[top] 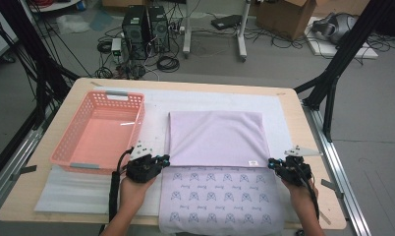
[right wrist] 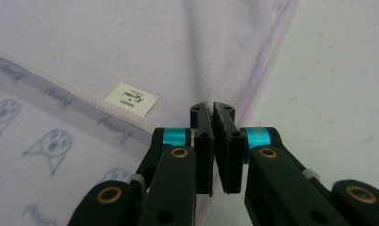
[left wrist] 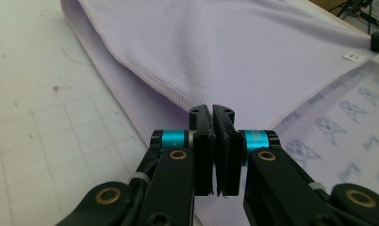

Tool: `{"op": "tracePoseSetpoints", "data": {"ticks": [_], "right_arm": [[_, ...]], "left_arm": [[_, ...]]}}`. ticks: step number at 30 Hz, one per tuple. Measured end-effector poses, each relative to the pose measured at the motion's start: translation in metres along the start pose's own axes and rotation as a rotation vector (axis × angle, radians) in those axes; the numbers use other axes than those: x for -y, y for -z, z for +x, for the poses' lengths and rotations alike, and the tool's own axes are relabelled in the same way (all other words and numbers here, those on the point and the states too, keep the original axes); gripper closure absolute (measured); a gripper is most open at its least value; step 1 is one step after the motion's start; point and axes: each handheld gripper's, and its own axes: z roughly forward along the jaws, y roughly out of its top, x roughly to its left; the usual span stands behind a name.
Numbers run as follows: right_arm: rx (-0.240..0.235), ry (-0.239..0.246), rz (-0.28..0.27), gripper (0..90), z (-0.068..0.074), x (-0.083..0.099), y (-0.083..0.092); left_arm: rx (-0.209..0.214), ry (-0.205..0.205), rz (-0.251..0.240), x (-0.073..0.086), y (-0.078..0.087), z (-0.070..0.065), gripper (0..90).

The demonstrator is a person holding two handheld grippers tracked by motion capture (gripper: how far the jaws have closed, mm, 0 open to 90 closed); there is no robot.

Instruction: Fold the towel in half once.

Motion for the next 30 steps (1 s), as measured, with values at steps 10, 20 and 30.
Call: {"op": "tracePoseSetpoints", "data": {"ticks": [10, 20, 30], "right_arm": [[-0.008, -0.004, -0.016, 86.4, 0.019, 0.027, 0.033], [-0.027, 0.014, 0.01, 86.5, 0.035, 0.048, 0.051], [-0.049, 0.024, 0.016, 86.6, 0.046, 0.065, 0.07]], "left_arm": [[0.033, -0.001, 0.006, 0.033, 0.026, -0.017, 86.5], [0.067, -0.012, -0.014, 0.049, 0.048, -0.028, 86.5], [0.102, -0.016, -0.014, 0.058, 0.062, -0.036, 86.4]]}}
